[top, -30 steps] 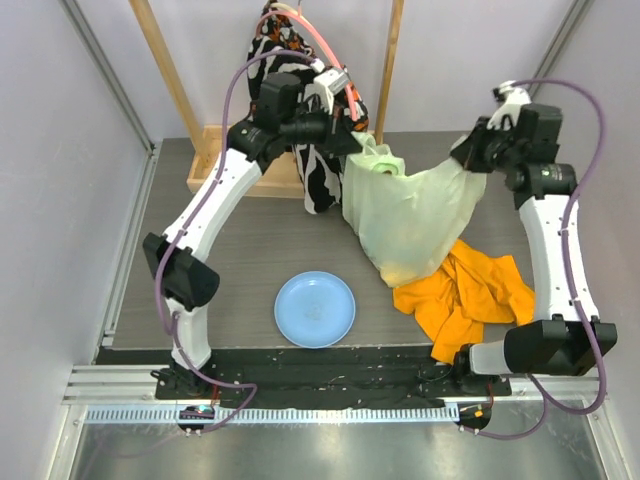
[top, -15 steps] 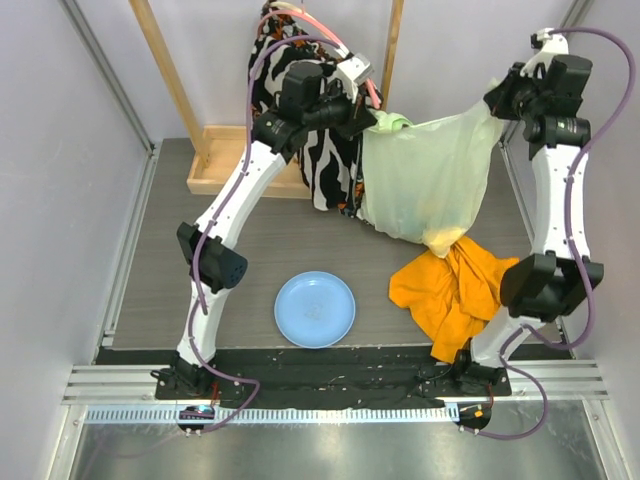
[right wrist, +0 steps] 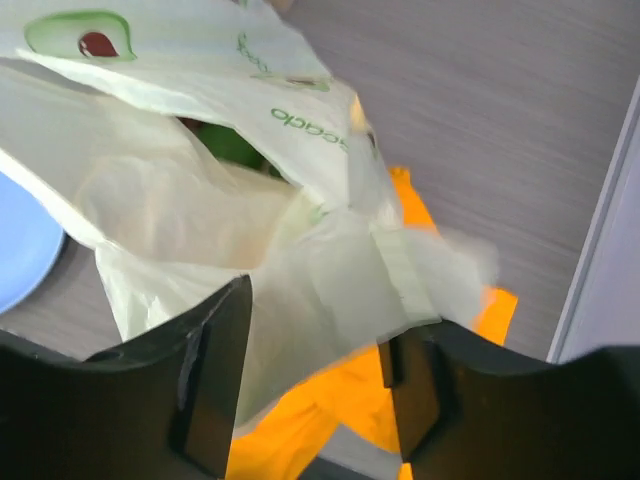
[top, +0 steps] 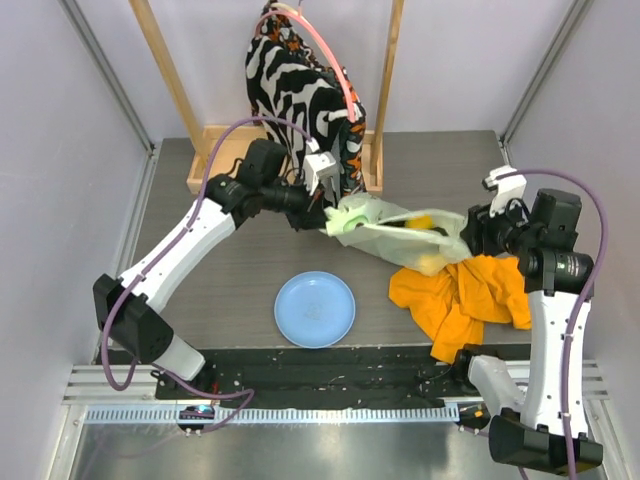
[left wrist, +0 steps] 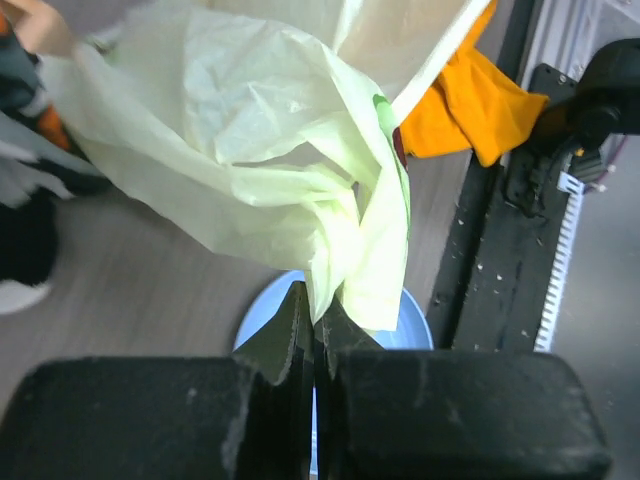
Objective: Take the fake fruits out of the plastic bag
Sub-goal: Adjust the plastic bag at the center of the board.
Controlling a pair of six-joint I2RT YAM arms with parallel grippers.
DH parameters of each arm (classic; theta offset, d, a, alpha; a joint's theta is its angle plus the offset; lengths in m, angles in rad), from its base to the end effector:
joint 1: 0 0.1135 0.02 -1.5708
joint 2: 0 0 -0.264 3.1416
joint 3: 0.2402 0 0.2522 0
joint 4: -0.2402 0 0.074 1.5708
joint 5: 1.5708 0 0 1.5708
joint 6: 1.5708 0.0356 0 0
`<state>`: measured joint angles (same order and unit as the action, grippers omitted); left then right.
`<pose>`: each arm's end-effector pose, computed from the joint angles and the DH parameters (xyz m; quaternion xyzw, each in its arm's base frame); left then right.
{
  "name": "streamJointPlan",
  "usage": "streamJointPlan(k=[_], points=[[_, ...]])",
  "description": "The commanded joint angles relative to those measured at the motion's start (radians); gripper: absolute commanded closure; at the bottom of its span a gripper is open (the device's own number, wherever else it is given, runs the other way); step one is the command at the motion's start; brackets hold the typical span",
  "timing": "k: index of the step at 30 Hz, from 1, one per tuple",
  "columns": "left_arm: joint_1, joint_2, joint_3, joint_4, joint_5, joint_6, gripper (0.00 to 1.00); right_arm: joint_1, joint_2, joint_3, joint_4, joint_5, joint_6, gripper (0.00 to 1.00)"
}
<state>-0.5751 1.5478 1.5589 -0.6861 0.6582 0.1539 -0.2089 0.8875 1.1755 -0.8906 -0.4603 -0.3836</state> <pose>0.2718 -0.2021 0.3763 0.4348 0.7470 -0.3706 0.3399 0.1582 -0.0174 0.3853 -0.1809 0.8492 0.0608 0.4923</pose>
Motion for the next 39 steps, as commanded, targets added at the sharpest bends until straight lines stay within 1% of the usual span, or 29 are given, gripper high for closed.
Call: streamJointPlan(k=[1, 3, 4, 6, 7, 9, 10, 12, 13, 15, 16, 19, 20, 21, 22, 23, 25, 26, 27, 28, 29, 30, 32, 33, 34, 35, 36, 38, 39], points=[[-0.015, -0.058, -0.075, 0.036, 0.050, -0.099, 1.00, -0.003, 0.020, 0.132, -0.207, 0.071, -0.197, 0.33], [-0.019, -0.055, -0.077, 0.069, 0.064, -0.147, 1.00, -0.003, 0.048, 0.254, -0.254, 0.028, -0.231, 0.21], [-0.020, -0.048, -0.077, 0.082, 0.067, -0.178, 1.00, -0.003, 0.092, 0.385, -0.308, -0.044, -0.254, 0.20], [-0.019, -0.035, -0.073, 0.123, 0.069, -0.255, 1.00, -0.003, 0.138, 0.513, -0.372, -0.122, -0.302, 0.19], [-0.017, -0.026, -0.069, 0.143, 0.070, -0.287, 1.00, -0.003, 0.162, 0.618, -0.416, -0.199, -0.304, 0.19], [-0.020, -0.022, -0.066, 0.203, 0.078, -0.355, 1.00, -0.003, 0.212, 0.677, -0.406, -0.257, -0.252, 0.20], [-0.019, -0.020, -0.068, 0.224, 0.102, -0.410, 1.00, -0.003, 0.218, 0.674, -0.386, -0.299, -0.226, 0.25], [-0.019, -0.020, -0.072, 0.289, 0.118, -0.468, 1.00, 0.005, 0.231, 0.633, -0.322, -0.322, -0.186, 0.30], [-0.019, -0.023, -0.071, 0.302, 0.116, -0.508, 1.00, 0.031, 0.232, 0.584, -0.292, -0.319, -0.175, 0.35], [-0.020, -0.014, -0.056, 0.333, 0.106, -0.531, 1.00, 0.077, 0.231, 0.538, -0.225, -0.276, -0.137, 0.39], [-0.017, -0.009, -0.040, 0.335, 0.084, -0.550, 1.00, 0.145, 0.231, 0.506, -0.170, -0.255, -0.126, 0.42], [-0.017, 0.021, 0.029, 0.318, 0.051, -0.583, 1.00, 0.311, 0.243, 0.478, -0.065, -0.128, -0.072, 0.43], [-0.016, 0.031, 0.041, 0.321, 0.049, -0.631, 1.00, 0.398, 0.249, 0.474, -0.047, -0.109, -0.063, 0.44], [-0.012, 0.043, 0.055, 0.338, 0.064, -0.664, 1.00, 0.432, 0.264, 0.467, -0.012, -0.075, -0.039, 0.44], [0.000, 0.049, 0.052, 0.400, 0.078, -0.710, 1.00, 0.474, 0.274, 0.467, 0.005, -0.055, -0.023, 0.45], [0.007, 0.055, 0.044, 0.452, 0.137, -0.832, 1.00, 0.529, 0.283, 0.464, 0.022, -0.034, -0.011, 0.46], [0.038, 0.080, 0.014, 0.613, 0.179, -0.957, 1.00, 0.571, 0.303, 0.443, 0.048, 0.008, 0.015, 0.48], [0.052, 0.090, 0.009, 0.649, 0.195, -1.003, 1.00, 0.588, 0.307, 0.429, 0.059, 0.027, 0.028, 0.49], [0.067, 0.101, 0.006, 0.683, 0.217, -1.102, 1.00, 0.601, 0.307, 0.383, 0.083, 0.067, 0.046, 0.53], [0.105, 0.118, -0.014, 0.780, 0.227, -1.155, 1.00, 0.600, 0.300, 0.353, 0.099, 0.084, 0.075, 0.55], [0.124, 0.123, -0.025, 0.818, 0.228, -1.207, 1.00, 0.600, 0.289, 0.319, 0.117, 0.107, 0.090, 0.57], [0.156, 0.124, -0.039, 0.838, 0.221, -1.284, 1.00, 0.602, 0.277, 0.240, 0.163, 0.171, 0.107, 0.60], [0.176, 0.123, -0.066, 0.864, 0.224, -1.312, 1.00, 0.602, 0.234, 0.164, 0.214, 0.242, 0.150, 0.61], [0.190, 0.118, -0.075, 0.878, 0.244, -1.320, 0.98, 0.602, 0.225, 0.098, 0.223, 0.279, 0.161, 0.60], [0.193, 0.107, -0.095, 0.899, 0.256, -1.321, 0.87, 0.602, 0.216, 0.069, 0.229, 0.351, 0.178, 0.61], [0.198, 0.100, -0.106, 0.911, 0.270, -1.320, 0.62, 0.602, 0.202, 0.044, 0.229, 0.370, 0.192, 0.61], [0.201, 0.092, -0.114, 0.924, 0.280, -1.318, 0.49, 0.600, 0.194, 0.000, 0.228, 0.368, 0.190, 0.61], [0.210, 0.063, -0.111, 0.916, 0.346, -1.253, 0.00, 0.602, 0.182, -0.026, 0.199, 0.278, 0.174, 0.60], [0.224, 0.051, -0.097, 0.831, 0.377, -1.193, 0.00, 0.600, 0.182, -0.024, 0.185, 0.229, 0.170, 0.60]])
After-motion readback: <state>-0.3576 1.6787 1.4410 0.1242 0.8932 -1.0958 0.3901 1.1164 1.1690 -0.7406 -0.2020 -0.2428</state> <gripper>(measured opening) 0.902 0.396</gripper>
